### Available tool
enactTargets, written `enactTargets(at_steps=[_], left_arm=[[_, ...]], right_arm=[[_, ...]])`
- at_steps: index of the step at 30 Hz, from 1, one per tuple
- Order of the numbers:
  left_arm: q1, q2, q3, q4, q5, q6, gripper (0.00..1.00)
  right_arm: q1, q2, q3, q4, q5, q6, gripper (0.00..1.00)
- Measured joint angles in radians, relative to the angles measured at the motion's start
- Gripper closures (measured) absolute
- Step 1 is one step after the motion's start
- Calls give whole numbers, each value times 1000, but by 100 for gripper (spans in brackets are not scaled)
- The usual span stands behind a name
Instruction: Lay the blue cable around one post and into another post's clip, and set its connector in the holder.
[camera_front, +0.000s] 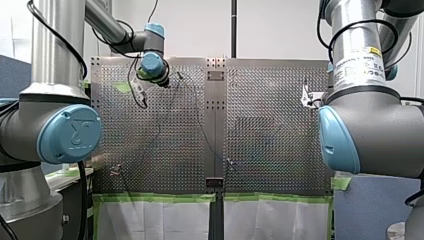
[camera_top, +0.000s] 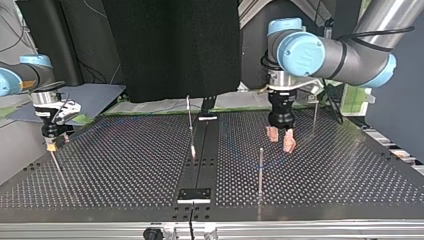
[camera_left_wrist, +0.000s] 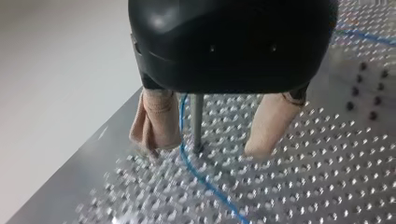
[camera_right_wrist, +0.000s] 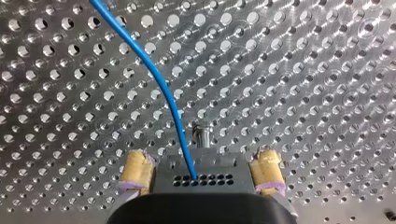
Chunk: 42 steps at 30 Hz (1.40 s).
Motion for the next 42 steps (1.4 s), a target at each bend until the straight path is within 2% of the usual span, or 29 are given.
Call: enactTargets(at_steps=[2,5,14,21,24,34,42], left_arm=[[-3,1,16,-22,19,23,0],[-10,9,40,-53,17,54,0],[-34,61,107,-141,-54,141,0],[-51,72,154,-203,-94,204,0],[-56,72,162,-234,-85,235,0],[-70,72,208,-325,-9,325,0],[-71,69,221,-400,1,401,0]], right_arm=[[0,0,0,0,0,0,0],[0,0,0,1,0,0,0],[1,0,0,0,0,0,0],[1,0,0,-1,0,1,0],[1,0,0,-1,0,1,0],[0,0,0,0,0,0,0],[1,0,0,1,0,0,0]])
